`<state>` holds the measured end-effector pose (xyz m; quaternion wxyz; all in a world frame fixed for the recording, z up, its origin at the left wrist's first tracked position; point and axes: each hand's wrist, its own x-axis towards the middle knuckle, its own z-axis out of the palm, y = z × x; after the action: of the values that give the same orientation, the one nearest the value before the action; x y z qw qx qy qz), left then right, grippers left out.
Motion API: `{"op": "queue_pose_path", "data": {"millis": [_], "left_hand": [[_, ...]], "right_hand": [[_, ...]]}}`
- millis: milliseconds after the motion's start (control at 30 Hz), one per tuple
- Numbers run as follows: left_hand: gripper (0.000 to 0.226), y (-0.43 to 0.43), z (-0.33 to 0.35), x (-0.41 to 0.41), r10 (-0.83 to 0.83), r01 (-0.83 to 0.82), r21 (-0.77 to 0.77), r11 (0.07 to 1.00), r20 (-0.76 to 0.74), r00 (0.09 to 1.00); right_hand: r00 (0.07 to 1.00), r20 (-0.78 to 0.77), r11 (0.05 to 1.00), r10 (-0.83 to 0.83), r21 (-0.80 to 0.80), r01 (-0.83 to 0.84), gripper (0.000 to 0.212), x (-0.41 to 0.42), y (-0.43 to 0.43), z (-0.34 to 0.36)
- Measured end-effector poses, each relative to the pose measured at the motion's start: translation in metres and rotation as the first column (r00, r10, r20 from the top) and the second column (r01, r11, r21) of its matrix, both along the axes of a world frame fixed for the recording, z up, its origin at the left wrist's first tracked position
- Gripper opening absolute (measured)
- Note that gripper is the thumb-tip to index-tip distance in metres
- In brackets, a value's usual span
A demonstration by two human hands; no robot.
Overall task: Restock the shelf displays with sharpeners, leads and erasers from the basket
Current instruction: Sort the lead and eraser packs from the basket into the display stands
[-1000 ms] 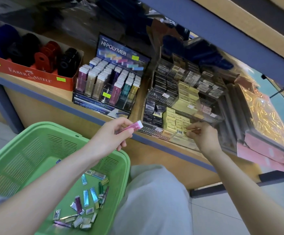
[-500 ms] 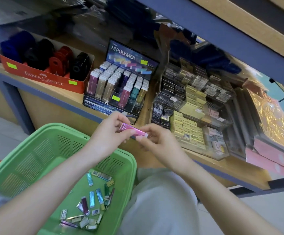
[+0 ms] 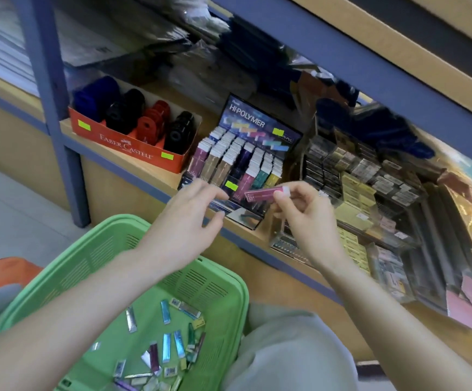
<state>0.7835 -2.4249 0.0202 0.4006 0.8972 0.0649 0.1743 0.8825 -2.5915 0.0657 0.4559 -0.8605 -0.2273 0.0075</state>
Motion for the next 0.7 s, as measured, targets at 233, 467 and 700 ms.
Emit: {"op": "queue_pose_path", "data": {"millis": [233, 467, 700], "left_hand": [[0.042, 0.031, 0.021, 0.042, -0.008, -0.013, 0.324, 0.946, 0.063, 0.998], [0.050, 0.039, 0.013, 0.065, -0.042, 0.012, 0.475, 0.880, 0.054, 0.998], [0.050, 0.038, 0.007, 0.070, -0.022, -0.005, 0.511, 0.860, 0.046, 0.999]], "right_hand": [[0.966, 0.253, 0.973, -0.057, -0.204, 0.111, 0.009, 0.049, 0.024, 0.008], [0.954, 0.278, 0.927, 0.115, -0.375, -0.003, 0.010, 0.062, 0.035, 0.010], [0.930, 0.292, 0.870, 0.221, -0.490, -0.053, 0.009, 0.071, 0.038, 0.017]]}}
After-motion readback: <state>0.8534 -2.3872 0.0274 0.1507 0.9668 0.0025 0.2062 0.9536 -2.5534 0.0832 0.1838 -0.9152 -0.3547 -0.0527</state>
